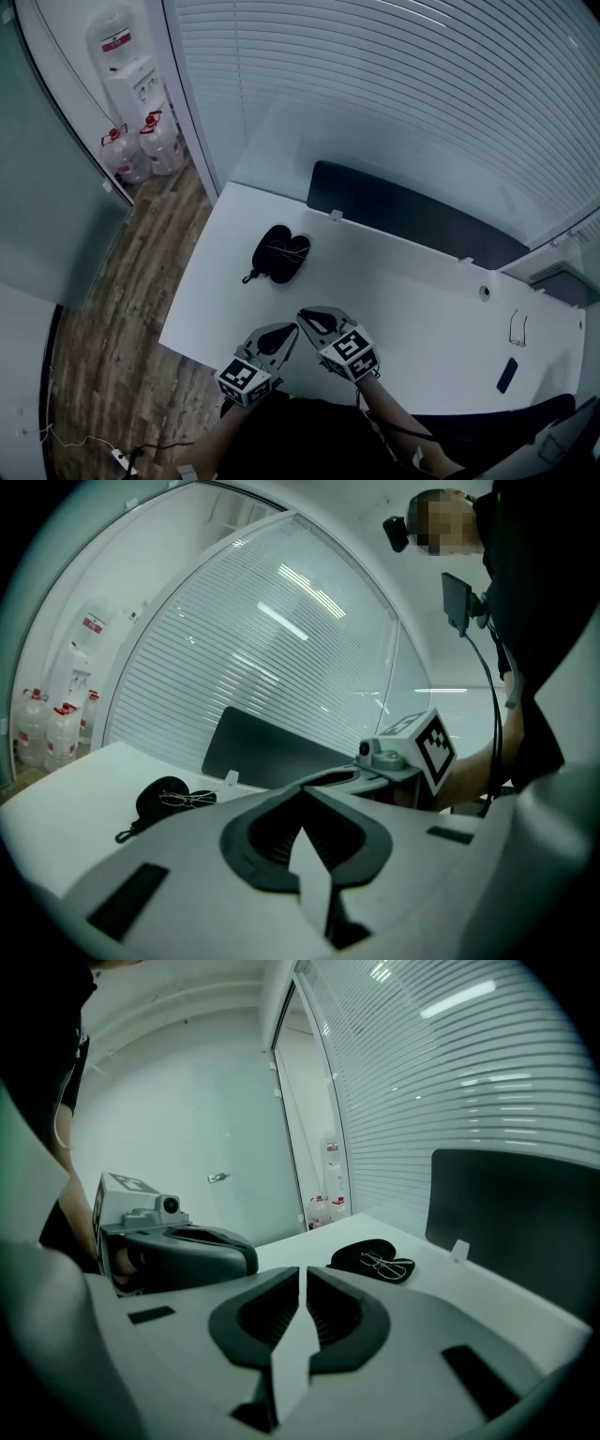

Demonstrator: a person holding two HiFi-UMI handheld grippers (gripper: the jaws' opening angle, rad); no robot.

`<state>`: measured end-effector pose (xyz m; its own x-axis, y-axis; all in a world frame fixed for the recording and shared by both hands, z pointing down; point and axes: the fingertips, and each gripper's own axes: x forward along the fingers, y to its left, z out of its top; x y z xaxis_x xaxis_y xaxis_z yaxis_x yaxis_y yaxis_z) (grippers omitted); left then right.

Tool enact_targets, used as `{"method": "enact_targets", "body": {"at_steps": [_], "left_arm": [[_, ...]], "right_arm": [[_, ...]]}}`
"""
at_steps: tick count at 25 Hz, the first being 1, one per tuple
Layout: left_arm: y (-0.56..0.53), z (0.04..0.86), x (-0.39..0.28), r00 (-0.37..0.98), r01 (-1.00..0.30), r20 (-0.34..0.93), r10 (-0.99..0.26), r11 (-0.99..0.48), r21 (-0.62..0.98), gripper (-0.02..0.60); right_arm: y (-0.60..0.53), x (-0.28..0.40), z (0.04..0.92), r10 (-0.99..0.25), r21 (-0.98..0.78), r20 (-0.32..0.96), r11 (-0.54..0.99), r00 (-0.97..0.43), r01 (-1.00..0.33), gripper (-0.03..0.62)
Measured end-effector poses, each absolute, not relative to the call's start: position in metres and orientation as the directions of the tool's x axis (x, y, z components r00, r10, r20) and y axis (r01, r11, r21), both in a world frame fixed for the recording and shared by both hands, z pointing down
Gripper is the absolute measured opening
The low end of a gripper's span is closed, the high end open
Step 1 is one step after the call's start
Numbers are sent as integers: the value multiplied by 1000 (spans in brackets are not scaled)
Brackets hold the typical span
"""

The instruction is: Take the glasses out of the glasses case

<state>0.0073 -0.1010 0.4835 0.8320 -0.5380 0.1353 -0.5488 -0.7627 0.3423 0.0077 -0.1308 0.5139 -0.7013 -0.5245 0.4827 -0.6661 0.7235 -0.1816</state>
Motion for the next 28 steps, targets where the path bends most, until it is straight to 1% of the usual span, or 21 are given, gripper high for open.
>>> {"method": "enact_targets", "body": {"at_steps": [5, 12, 18, 28], "left_arm": [[-112, 485, 11, 843, -530, 135, -520, -763, 370, 8], [-138, 490, 7, 839, -536, 142, -524, -757, 374, 6], [-155, 501, 7, 839, -540, 166, -519, -751, 381, 8], [-178, 514, 17, 838, -540, 178, -517, -732, 416, 8]], "right_arm": [[-146, 4, 518, -503, -167, 521, 732, -690, -661, 20], [-172, 0, 523, -483, -137, 559, 747, -673, -650, 21], [-190, 3, 533, -469, -119, 599, 749, -649, -652, 46], [-211, 15, 548, -445, -89, 667, 748, -597, -658, 60]]}}
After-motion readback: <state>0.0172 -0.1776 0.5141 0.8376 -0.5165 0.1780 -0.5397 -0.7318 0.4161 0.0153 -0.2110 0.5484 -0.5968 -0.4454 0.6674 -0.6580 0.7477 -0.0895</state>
